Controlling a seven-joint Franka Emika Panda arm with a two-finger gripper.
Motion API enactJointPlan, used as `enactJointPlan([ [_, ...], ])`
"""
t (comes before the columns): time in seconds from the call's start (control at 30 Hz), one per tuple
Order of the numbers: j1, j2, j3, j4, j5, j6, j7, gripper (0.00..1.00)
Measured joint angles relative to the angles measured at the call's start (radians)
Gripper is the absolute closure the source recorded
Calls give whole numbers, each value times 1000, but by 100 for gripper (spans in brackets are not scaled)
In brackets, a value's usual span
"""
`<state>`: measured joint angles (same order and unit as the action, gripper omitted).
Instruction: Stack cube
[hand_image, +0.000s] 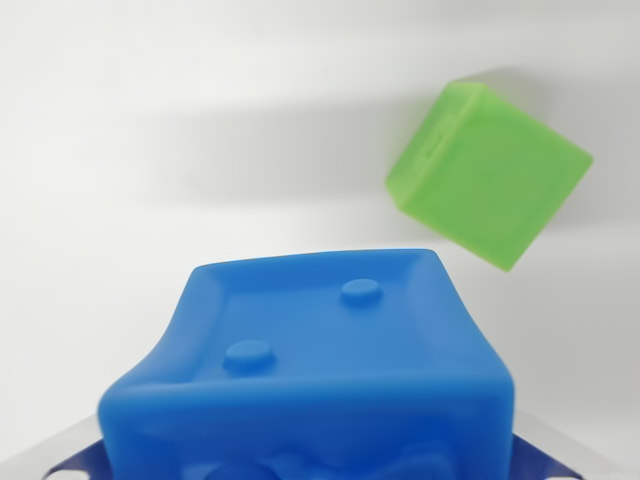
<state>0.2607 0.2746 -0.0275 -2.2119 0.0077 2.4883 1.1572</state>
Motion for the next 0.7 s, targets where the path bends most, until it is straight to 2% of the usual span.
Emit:
enactJointPlan([
  [0.7,-9,-11,-33,11,11,-22,103,100],
])
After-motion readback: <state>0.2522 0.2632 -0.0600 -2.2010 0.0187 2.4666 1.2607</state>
